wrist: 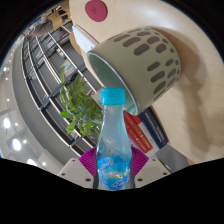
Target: Pour water
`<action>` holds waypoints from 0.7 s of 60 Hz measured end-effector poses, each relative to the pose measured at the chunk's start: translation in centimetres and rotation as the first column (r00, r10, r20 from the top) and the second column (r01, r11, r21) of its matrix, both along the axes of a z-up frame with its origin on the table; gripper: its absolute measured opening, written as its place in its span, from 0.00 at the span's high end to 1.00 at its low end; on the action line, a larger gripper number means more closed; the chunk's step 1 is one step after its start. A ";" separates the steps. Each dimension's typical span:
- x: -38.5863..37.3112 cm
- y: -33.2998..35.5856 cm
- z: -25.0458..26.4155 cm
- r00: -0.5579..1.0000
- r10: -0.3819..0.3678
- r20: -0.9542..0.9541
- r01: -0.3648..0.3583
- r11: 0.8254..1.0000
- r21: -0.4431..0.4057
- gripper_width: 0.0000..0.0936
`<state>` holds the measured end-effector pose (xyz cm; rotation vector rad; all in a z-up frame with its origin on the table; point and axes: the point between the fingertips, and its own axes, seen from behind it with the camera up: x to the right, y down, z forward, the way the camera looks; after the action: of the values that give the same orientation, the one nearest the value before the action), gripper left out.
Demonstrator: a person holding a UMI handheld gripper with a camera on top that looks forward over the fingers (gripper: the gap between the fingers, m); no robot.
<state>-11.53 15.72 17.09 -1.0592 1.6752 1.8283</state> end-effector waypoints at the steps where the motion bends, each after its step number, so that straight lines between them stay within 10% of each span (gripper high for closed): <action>1: -0.2 0.2 -0.1 1.000 0.006 0.010 -0.006 1.000 -0.001 0.56; 12: 0.6 -0.6 2.7 0.903 0.041 0.428 -0.071 0.996 0.056 0.56; 22: 5.5 -0.9 6.9 0.434 -0.035 0.900 -0.081 0.994 0.078 0.54; 42: 16.3 -0.9 10.8 -0.392 -0.083 0.916 -0.108 0.993 0.043 0.53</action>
<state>4.79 14.80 27.91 -1.7244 0.2409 0.1828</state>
